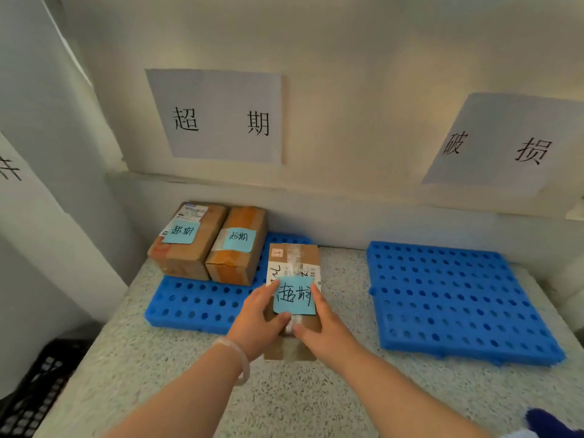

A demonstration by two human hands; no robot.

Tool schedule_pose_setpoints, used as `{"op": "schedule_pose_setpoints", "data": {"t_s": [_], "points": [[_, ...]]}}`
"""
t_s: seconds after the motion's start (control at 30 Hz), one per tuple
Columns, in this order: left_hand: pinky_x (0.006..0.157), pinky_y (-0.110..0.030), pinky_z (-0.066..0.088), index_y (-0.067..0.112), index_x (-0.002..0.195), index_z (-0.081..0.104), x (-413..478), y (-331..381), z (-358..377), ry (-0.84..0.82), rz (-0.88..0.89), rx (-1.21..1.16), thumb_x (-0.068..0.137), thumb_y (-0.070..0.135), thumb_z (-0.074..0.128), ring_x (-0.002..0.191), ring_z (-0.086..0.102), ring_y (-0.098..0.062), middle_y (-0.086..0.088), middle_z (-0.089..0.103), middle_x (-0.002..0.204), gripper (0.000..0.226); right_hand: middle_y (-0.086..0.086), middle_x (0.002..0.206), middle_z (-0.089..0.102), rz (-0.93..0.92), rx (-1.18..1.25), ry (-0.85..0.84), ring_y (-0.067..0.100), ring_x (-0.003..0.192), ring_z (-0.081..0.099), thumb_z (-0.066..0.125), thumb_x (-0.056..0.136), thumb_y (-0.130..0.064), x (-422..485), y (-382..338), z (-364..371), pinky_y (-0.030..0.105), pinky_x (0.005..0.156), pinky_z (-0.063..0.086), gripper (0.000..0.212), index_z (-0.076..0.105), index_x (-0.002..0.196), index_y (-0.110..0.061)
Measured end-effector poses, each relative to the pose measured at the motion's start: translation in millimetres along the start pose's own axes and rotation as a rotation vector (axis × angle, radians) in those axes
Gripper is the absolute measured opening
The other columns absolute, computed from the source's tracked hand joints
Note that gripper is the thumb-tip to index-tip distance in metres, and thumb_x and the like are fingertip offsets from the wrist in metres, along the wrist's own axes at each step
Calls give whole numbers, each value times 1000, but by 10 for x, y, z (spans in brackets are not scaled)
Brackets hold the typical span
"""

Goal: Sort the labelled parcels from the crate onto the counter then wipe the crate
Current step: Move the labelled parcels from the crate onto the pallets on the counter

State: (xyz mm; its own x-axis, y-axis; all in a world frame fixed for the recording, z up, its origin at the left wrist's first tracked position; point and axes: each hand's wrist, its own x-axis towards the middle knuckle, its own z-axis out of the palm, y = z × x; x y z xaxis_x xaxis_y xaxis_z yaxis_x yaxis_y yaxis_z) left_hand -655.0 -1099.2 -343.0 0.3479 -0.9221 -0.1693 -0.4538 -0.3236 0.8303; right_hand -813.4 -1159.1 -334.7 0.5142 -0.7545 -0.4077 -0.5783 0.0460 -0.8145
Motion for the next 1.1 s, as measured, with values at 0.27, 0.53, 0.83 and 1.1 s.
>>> {"op": "schedule_pose_setpoints", "data": {"t_s": [0.27,0.53,0.83,1.1], "points": [[118,-26,21,34,153,19,347,-338,28,-48,-45,-27,88,28,71,143,17,-5,13,14,158,83,-11,145,31,-54,-12,-92,7,125,42,77,82,-37,478,90,86,35,107,44,110,-8,152,-46],[120,-31,18,38,152,21,420,-289,26,54,-13,161,94,42,59,148,10,-9,12,3,162,70,-12,161,5,-147,-141,14,12,145,20,76,79,-50,643,66,34,36,116,31,109,-5,152,-47],[122,-38,4,37,154,9,-173,-636,51,27,276,595,95,70,10,148,-13,-4,20,-7,162,67,-19,149,-44,-397,-779,60,4,139,-39,44,95,-58,75,285,249,32,119,-9,92,-30,146,-40],[117,-35,-19,44,148,-13,175,-474,-118,-24,223,734,72,77,-26,144,-28,-7,22,-25,156,84,-19,146,-48,-318,-870,5,2,137,-40,45,97,-52,356,129,107,29,114,-17,93,-30,148,-33]]}}
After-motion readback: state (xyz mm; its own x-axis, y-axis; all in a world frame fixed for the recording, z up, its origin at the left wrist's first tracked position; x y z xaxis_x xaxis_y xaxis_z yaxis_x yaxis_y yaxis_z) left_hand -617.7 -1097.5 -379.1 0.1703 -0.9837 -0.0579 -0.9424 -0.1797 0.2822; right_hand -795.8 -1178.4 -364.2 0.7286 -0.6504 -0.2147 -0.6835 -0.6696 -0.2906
